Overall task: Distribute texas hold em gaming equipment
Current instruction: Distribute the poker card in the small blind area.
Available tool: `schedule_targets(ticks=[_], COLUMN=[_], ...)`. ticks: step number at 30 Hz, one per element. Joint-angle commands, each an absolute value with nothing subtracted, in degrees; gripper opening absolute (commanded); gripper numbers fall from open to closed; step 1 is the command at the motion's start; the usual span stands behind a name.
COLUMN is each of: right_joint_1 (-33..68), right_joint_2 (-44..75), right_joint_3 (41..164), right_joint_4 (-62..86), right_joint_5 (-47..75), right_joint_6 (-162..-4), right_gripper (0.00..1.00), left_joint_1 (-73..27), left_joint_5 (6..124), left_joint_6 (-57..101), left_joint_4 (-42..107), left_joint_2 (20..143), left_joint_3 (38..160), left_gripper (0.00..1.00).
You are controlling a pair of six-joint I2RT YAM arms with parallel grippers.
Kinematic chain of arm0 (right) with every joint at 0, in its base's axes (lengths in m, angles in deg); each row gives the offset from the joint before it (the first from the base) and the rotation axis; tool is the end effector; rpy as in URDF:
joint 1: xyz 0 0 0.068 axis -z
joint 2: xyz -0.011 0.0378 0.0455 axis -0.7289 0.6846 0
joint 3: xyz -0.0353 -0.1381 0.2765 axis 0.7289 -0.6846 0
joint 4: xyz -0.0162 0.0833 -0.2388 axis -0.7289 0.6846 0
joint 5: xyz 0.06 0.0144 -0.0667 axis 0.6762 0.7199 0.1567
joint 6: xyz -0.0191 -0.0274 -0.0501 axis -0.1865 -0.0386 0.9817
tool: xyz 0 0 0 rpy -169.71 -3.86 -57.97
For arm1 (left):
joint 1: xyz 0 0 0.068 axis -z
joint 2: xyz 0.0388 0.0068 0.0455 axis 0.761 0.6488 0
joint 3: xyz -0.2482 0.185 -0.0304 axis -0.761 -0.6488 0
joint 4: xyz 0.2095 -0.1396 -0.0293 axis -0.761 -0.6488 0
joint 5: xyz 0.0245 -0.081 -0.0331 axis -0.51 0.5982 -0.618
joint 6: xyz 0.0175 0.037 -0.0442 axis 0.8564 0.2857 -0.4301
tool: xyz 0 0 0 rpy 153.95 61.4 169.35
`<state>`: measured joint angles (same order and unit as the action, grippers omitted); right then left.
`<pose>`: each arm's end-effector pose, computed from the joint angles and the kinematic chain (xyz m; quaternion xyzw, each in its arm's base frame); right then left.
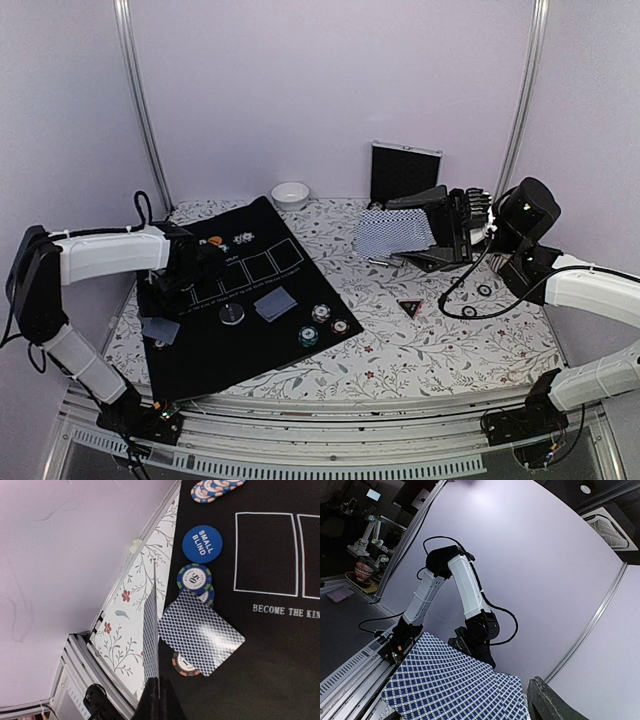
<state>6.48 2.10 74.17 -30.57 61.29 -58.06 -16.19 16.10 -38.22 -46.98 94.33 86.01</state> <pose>0.1596 0.1834 0.4048 -0.5764 0.2488 0.3964 0.6699 0.1965 -0.0945 0.2498 -0.2543 0.8930 0.3204 0.1878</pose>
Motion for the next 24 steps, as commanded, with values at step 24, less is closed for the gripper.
schedule_targets(ticks=[24], right_joint_1=[7.0], right_joint_2=[0.8], right_joint_3=[73.8], right_joint_4=[-32.1], right_joint_5=[61.3], right_joint_6=[-58.3], right_gripper=[0.62], left_joint_1=[-13.6], left_joint_5=[14.0], left_joint_6=[-47.1], left_joint_4=[-47.8], left_joint_2=[110.4], left_joint_3=[88.3], left_gripper=[0.0])
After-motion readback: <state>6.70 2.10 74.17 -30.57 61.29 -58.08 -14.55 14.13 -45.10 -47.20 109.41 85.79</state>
